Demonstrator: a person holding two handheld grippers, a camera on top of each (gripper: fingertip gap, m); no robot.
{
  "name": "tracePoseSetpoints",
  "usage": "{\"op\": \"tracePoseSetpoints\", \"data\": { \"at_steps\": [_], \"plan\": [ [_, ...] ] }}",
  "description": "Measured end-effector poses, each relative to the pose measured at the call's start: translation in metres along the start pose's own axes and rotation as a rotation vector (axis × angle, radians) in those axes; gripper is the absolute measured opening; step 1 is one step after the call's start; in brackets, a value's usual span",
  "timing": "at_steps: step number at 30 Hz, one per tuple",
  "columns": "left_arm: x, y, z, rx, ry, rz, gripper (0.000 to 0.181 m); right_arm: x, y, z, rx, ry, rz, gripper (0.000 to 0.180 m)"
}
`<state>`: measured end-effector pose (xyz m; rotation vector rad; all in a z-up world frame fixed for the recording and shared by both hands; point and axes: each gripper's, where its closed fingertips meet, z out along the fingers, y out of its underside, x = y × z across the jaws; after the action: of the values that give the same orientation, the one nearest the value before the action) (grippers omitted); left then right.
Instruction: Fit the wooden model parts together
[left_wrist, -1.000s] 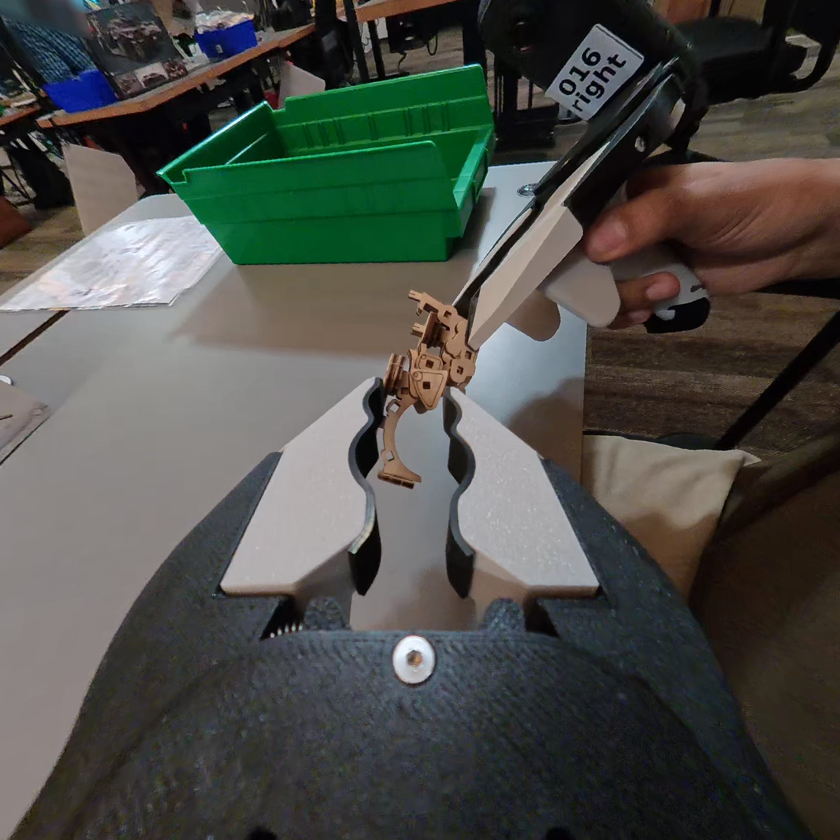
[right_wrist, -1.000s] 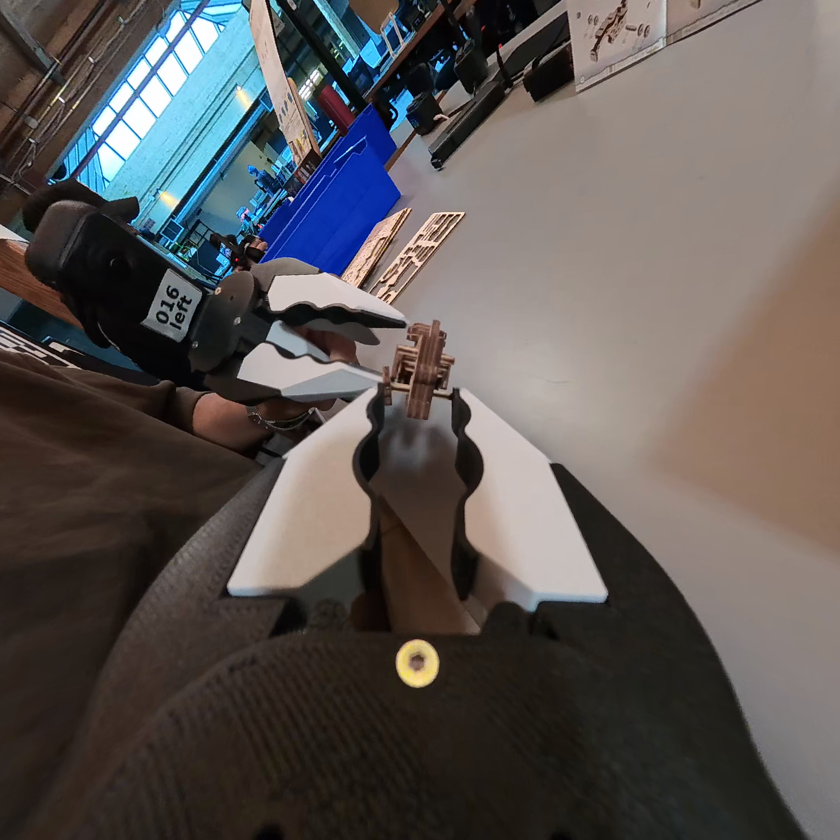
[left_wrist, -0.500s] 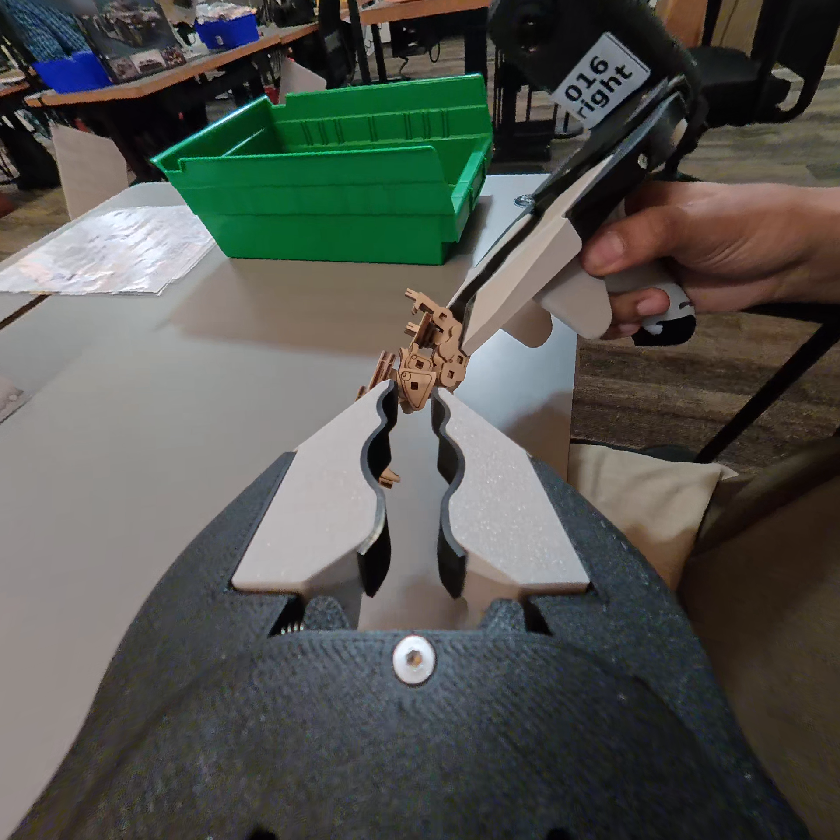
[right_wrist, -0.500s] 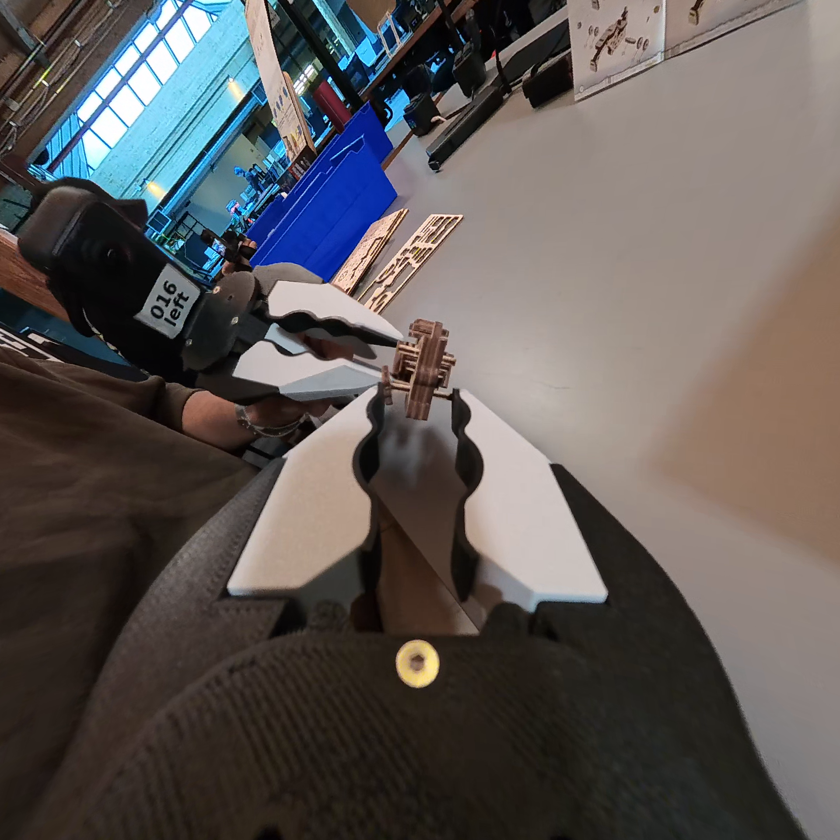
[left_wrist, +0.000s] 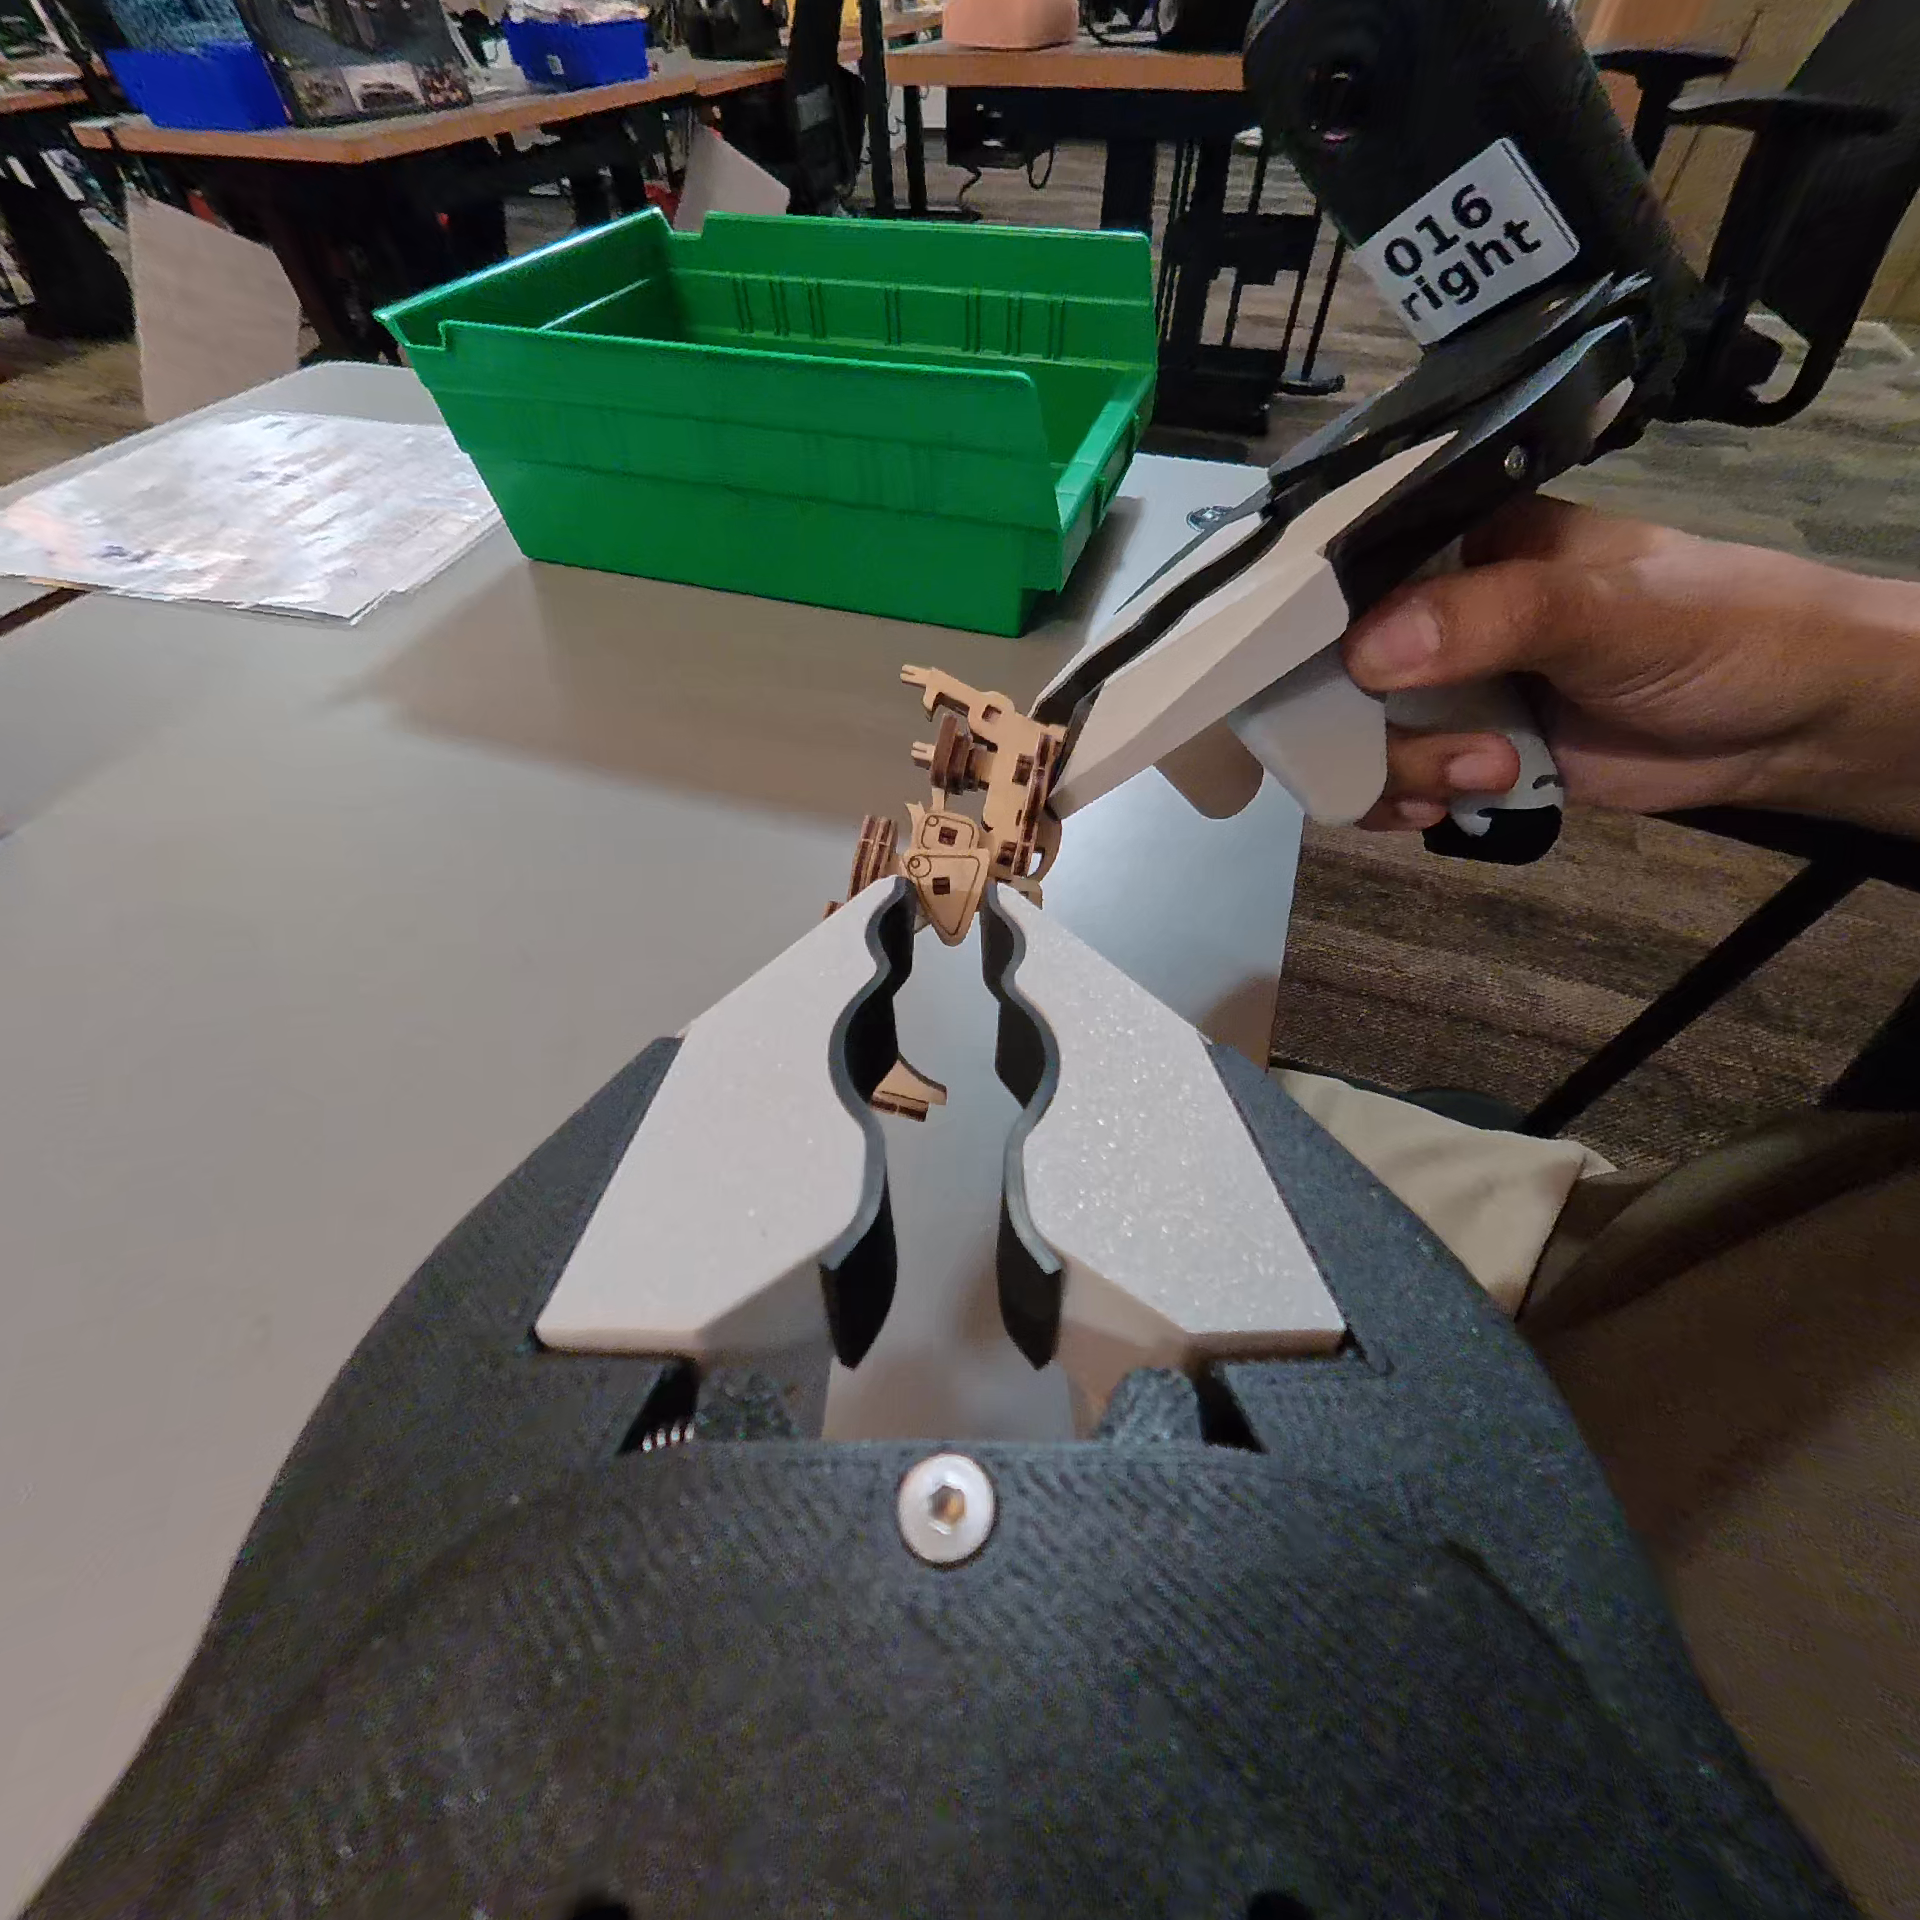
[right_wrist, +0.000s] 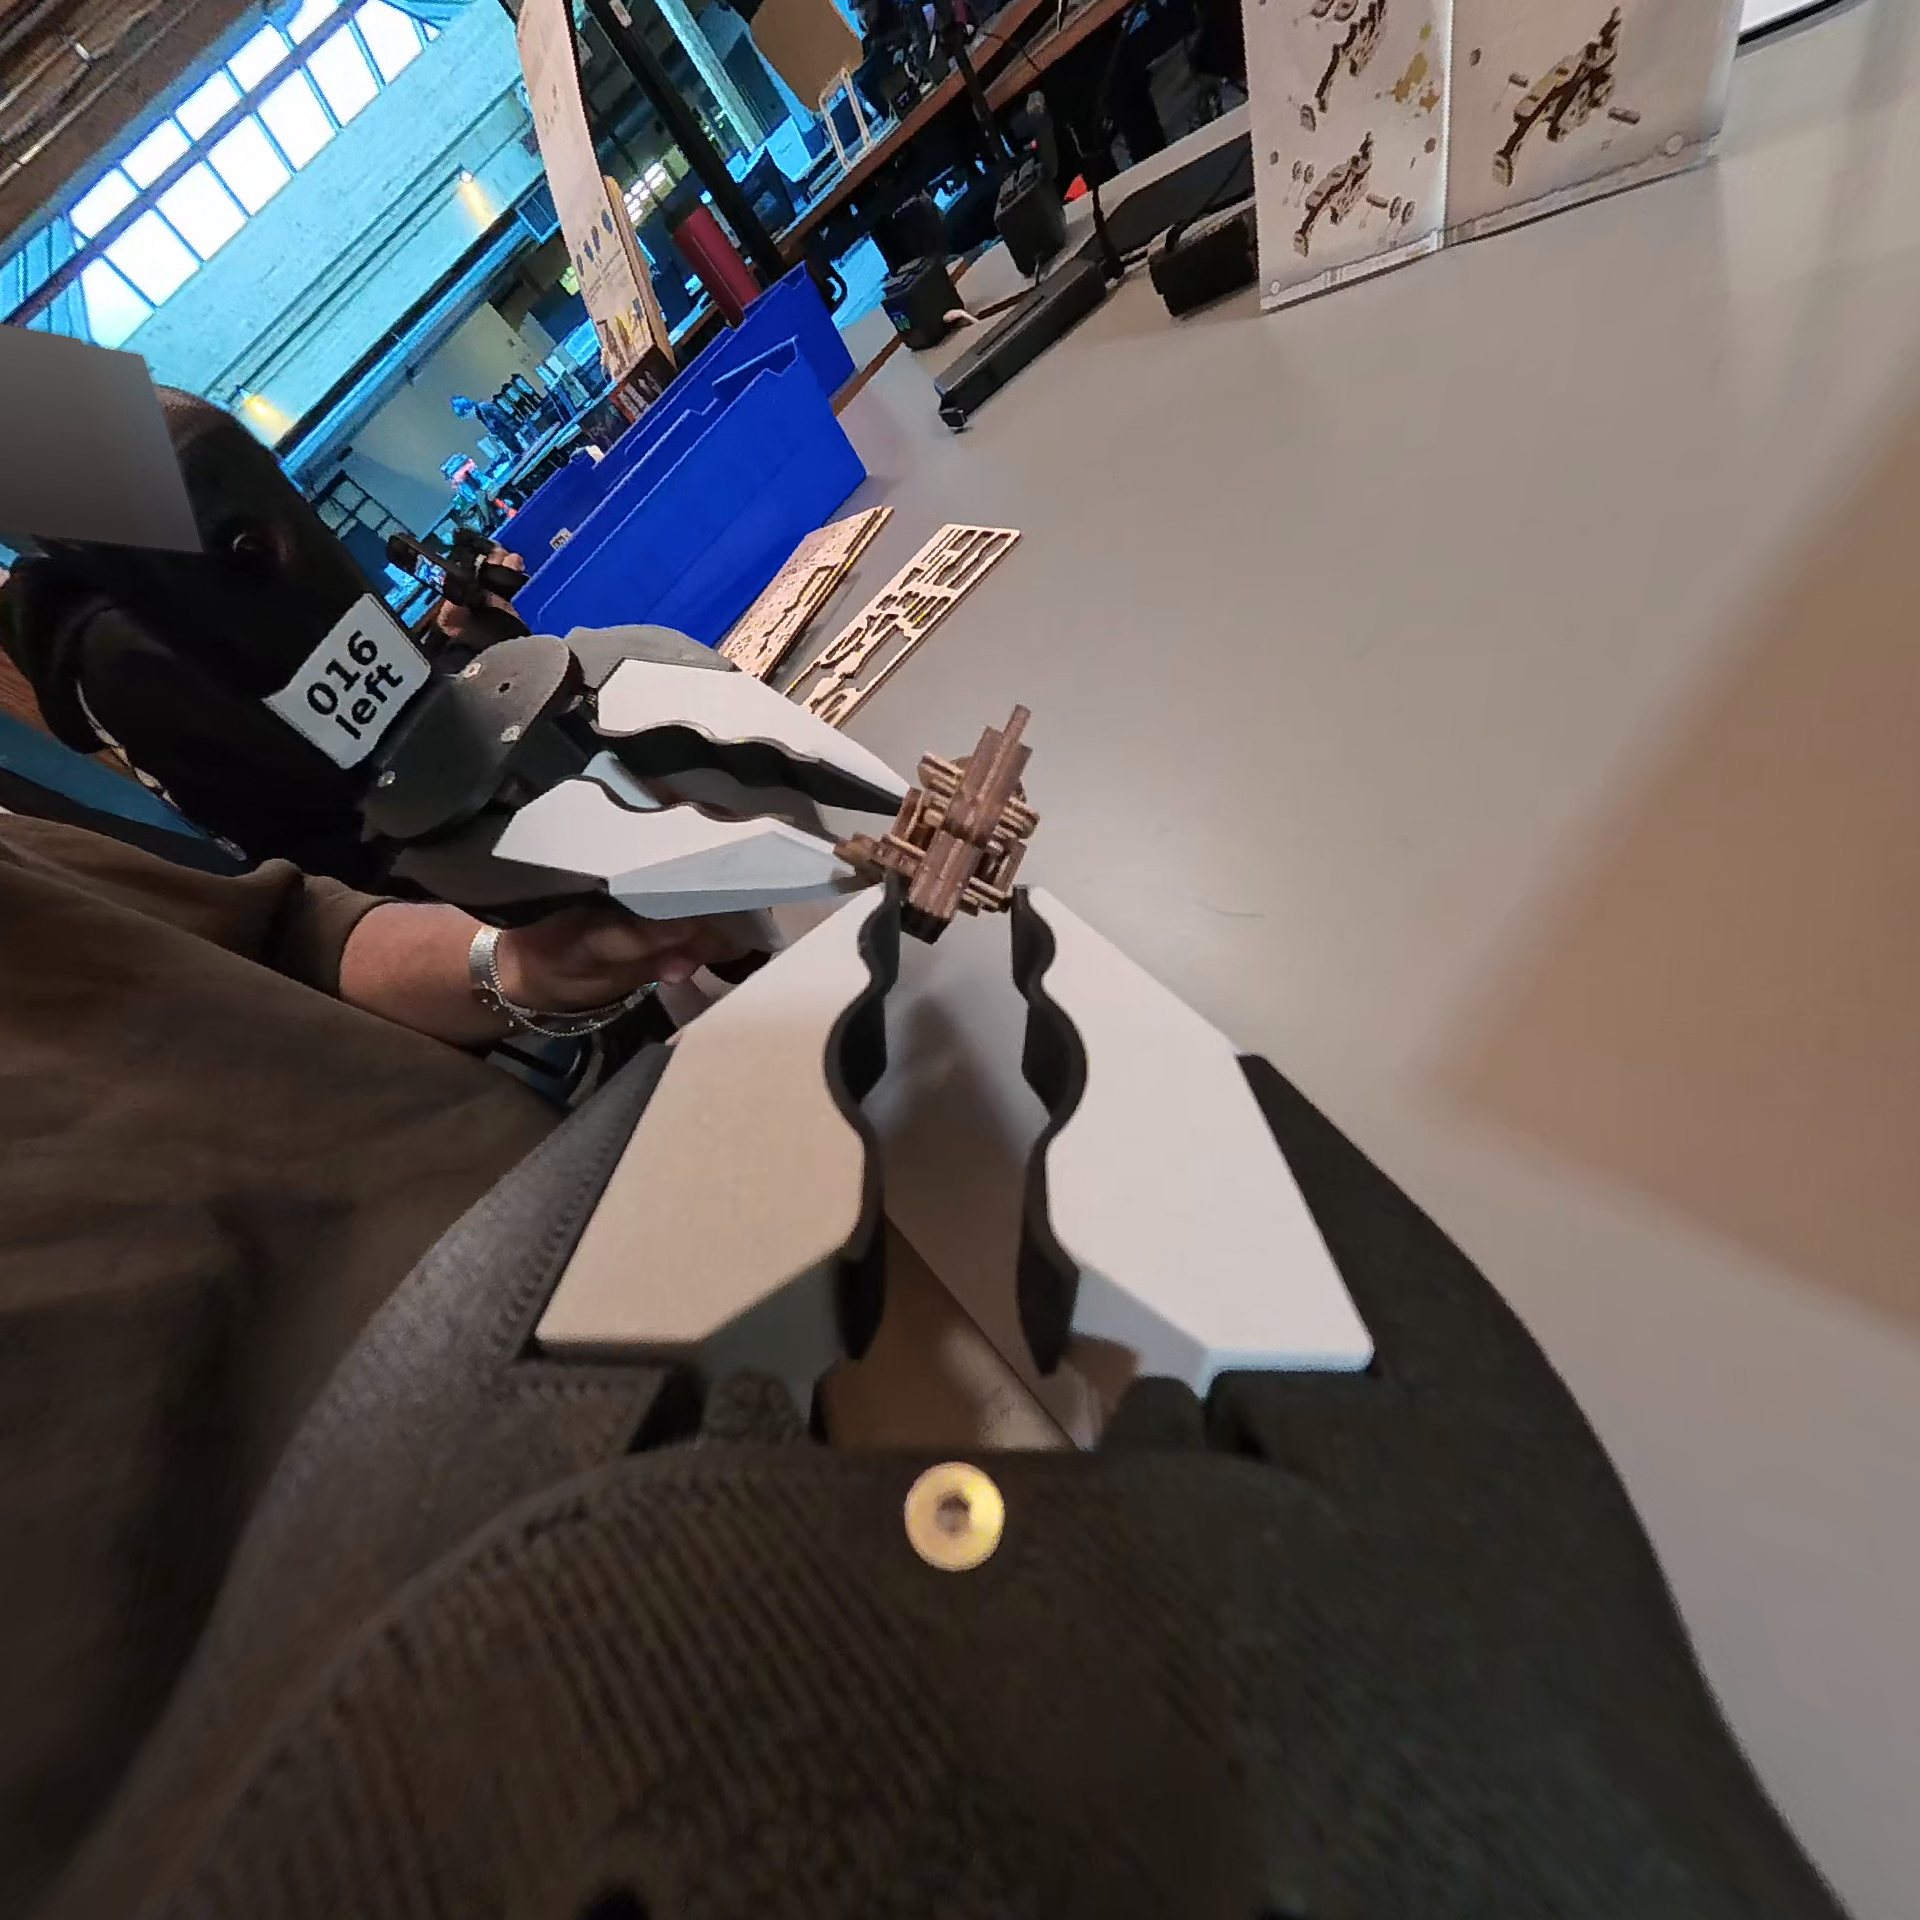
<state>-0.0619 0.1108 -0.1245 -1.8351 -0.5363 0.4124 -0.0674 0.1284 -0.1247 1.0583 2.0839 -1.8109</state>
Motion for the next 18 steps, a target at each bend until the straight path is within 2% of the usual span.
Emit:
{"op": "tracePoseSetpoints", "data": {
  "at_steps": [3, 5, 11, 14, 18],
  "plan": [
    [-0.001, 0.003, 0.001, -0.011, 0.000, -0.002, 0.008, 0.001, 0.001, 0.000, 0.006, -0.021, 0.037, 0.021],
    [-0.002, 0.008, 0.003, -0.037, -0.002, 0.001, 0.008, 0.002, 0.000, 0.000, 0.013, -0.041, 0.071, 0.029],
    [-0.012, 0.037, 0.009, -0.200, -0.017, -0.003, 0.008, 0.017, 0.014, -0.002, -0.063, -0.017, 0.101, 0.034],
    [-0.018, 0.051, 0.010, -0.276, -0.017, -0.036, 0.009, 0.018, 0.019, -0.002, -0.118, -0.008, 0.010, 0.033],
    [-0.023, 0.059, 0.010, -0.305, -0.011, -0.079, 0.009, 0.024, 0.034, -0.001, -0.246, 0.067, -0.212, 0.031]
  ]
}}
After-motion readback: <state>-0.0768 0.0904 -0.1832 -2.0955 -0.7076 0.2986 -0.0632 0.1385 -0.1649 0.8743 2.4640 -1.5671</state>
